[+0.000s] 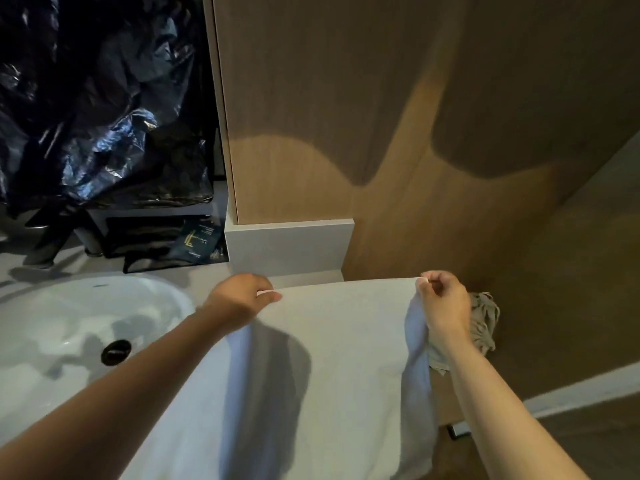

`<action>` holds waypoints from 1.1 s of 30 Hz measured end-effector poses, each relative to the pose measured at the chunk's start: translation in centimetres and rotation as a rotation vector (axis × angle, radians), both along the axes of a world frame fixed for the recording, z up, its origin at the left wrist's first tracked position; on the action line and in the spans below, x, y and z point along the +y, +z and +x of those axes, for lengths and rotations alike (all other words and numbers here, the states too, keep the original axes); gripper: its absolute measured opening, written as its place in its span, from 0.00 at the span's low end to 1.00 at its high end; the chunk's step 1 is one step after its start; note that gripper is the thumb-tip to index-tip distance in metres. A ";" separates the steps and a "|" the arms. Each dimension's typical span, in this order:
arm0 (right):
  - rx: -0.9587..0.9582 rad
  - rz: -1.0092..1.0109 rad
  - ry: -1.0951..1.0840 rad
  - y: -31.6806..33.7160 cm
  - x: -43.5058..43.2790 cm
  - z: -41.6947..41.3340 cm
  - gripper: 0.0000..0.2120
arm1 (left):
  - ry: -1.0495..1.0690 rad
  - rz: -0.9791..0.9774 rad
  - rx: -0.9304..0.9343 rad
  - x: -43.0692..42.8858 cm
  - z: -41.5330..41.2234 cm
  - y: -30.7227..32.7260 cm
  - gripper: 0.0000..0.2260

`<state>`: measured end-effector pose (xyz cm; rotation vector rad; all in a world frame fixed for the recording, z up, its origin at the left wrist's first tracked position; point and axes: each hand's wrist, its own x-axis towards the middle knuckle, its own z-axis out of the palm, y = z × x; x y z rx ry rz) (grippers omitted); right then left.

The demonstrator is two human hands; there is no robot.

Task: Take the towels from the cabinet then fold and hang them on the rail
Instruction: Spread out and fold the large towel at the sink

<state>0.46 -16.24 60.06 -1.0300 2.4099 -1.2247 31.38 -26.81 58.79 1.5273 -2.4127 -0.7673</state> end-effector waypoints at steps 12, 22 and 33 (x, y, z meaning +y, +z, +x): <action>-0.112 0.239 0.610 -7.6 -4.2 6.8 0.13 | 0.081 0.142 0.004 -0.9 -0.1 -5.7 0.07; 0.138 0.575 0.770 -9.9 -5.9 13.5 0.22 | -0.046 0.211 -0.092 -1.1 8.5 -5.8 0.18; 0.049 0.582 0.589 -9.3 -6.1 16.0 0.19 | 0.296 0.634 0.188 -0.2 16.6 -6.7 0.23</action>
